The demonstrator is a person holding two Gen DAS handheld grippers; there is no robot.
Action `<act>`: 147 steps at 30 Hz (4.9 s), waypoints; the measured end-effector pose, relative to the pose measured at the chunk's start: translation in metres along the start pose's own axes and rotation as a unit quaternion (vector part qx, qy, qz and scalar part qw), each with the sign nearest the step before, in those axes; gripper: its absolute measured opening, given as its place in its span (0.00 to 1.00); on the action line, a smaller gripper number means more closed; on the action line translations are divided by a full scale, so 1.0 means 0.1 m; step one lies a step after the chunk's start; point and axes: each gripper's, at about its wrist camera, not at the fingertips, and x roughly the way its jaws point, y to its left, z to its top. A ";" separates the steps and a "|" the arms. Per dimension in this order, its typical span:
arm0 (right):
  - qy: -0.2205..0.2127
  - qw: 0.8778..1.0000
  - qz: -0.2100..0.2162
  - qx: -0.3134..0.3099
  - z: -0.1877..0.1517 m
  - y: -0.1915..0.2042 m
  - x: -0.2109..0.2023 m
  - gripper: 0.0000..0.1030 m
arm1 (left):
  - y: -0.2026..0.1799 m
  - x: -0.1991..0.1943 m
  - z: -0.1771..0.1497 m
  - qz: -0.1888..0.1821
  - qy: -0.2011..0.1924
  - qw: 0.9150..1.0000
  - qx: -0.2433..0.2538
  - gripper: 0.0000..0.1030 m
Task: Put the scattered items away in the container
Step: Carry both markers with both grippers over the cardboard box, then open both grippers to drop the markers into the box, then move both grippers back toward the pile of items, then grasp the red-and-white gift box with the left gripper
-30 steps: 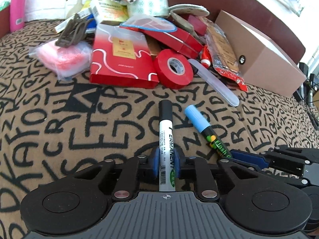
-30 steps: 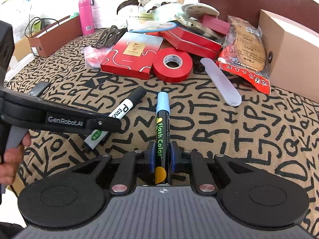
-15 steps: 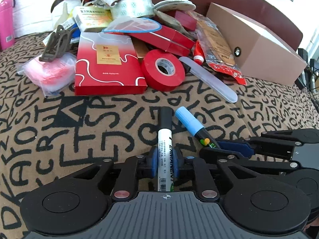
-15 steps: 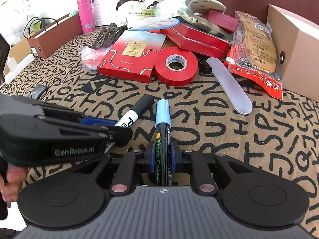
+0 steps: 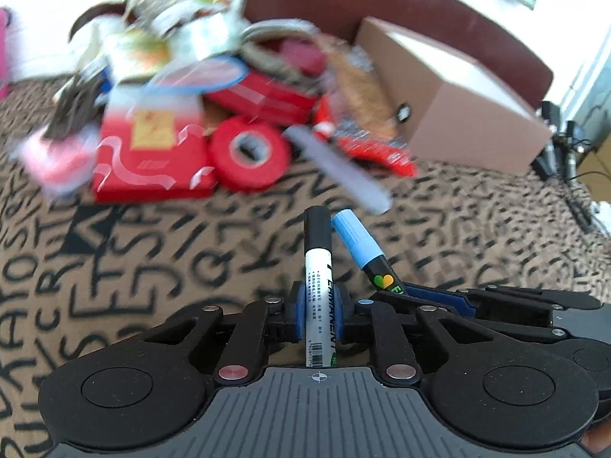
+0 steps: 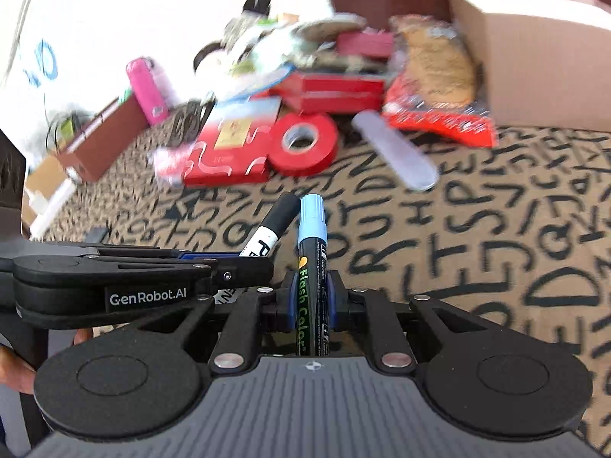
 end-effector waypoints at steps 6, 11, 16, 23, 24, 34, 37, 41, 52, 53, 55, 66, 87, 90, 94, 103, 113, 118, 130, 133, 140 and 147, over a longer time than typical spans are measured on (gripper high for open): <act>-0.060 0.998 -0.016 0.003 0.33 -0.24 -0.34 0.17 | -0.41 0.00 0.48 -0.029 -0.039 0.999 0.019 0.11; -0.117 0.992 -0.047 -0.015 0.84 -0.48 -0.65 0.17 | -0.83 0.04 1.09 -0.058 -0.078 0.995 0.035 0.11; -0.153 0.986 -0.069 -0.019 1.48 -0.81 -0.90 0.17 | -1.21 0.17 1.77 -0.086 -0.096 0.991 0.040 0.11; -0.155 0.976 -0.143 -0.052 2.26 -1.33 -0.88 0.17 | -1.60 0.85 2.45 -0.109 -0.068 0.991 0.024 0.11; -0.148 0.977 -0.148 -0.047 2.32 -1.45 -0.84 0.17 | -1.64 0.98 2.49 -0.109 -0.061 0.992 0.021 0.11; -0.069 0.977 -0.200 0.006 2.47 -2.54 -0.27 0.17 | -1.96 2.26 2.67 -0.120 0.023 0.992 -0.003 0.11; -0.052 0.975 -0.214 0.011 2.54 -2.74 -0.13 0.17 | -2.02 2.54 2.72 -0.118 0.041 0.992 0.001 0.11; -0.025 0.971 -0.236 0.015 2.60 -2.97 0.08 0.17 | -2.10 2.84 2.76 -0.106 0.056 0.993 0.010 0.11; -0.009 0.951 -0.310 0.003 2.69 -3.21 0.33 0.35 | -2.02 3.10 2.83 -0.059 0.088 0.994 -0.030 0.80; -0.016 0.950 -0.312 0.002 2.68 -3.22 0.30 0.37 | -1.96 3.08 2.82 -0.070 0.085 0.993 -0.040 0.80; -0.023 0.957 -0.290 0.020 2.67 -3.24 0.21 0.45 | -1.86 3.07 2.83 -0.074 0.084 0.992 -0.056 0.81; -0.044 0.967 -0.243 0.056 2.62 -3.01 -0.09 0.91 | -1.80 2.68 2.81 -0.074 0.086 0.991 -0.068 0.88; -0.110 0.982 -0.117 0.098 1.63 -1.87 -0.93 0.95 | -1.49 0.60 1.68 -0.001 -0.077 0.997 0.021 0.90; -0.120 0.983 -0.105 0.087 1.42 -1.58 -0.97 0.95 | -1.29 0.33 1.45 0.004 -0.091 0.996 0.009 0.91; -0.132 0.983 -0.103 0.070 1.18 -1.19 -0.98 0.95 | -1.00 0.14 1.18 0.013 -0.094 0.995 -0.016 0.92; -0.102 0.990 -0.068 0.064 0.73 -0.59 -0.66 0.96 | -0.18 -0.04 0.44 0.060 -0.080 0.993 -0.059 0.98; -0.036 0.998 -0.043 0.030 0.34 -0.13 -0.03 0.97 | 0.69 0.05 -0.14 0.102 -0.044 0.986 -0.126 0.98; -0.022 0.998 -0.054 0.013 0.27 -0.08 0.22 0.96 | 0.88 0.01 -0.08 0.098 -0.062 0.983 -0.139 0.95; -0.034 0.997 -0.053 -0.043 0.44 0.03 0.60 0.72 | 1.13 0.15 0.11 0.123 -0.086 0.977 -0.150 0.88; -0.027 0.997 -0.047 -0.051 0.48 0.06 0.70 0.66 | 1.22 0.14 0.15 0.124 -0.093 0.974 -0.165 0.87; -0.004 0.995 -0.005 -0.103 0.51 0.28 0.95 0.60 | 1.47 0.14 0.25 0.111 -0.095 0.971 -0.187 0.78; 0.001 0.988 0.017 -0.157 0.55 0.54 1.17 0.47 | 1.57 0.16 0.34 0.073 -0.085 0.977 -0.181 0.68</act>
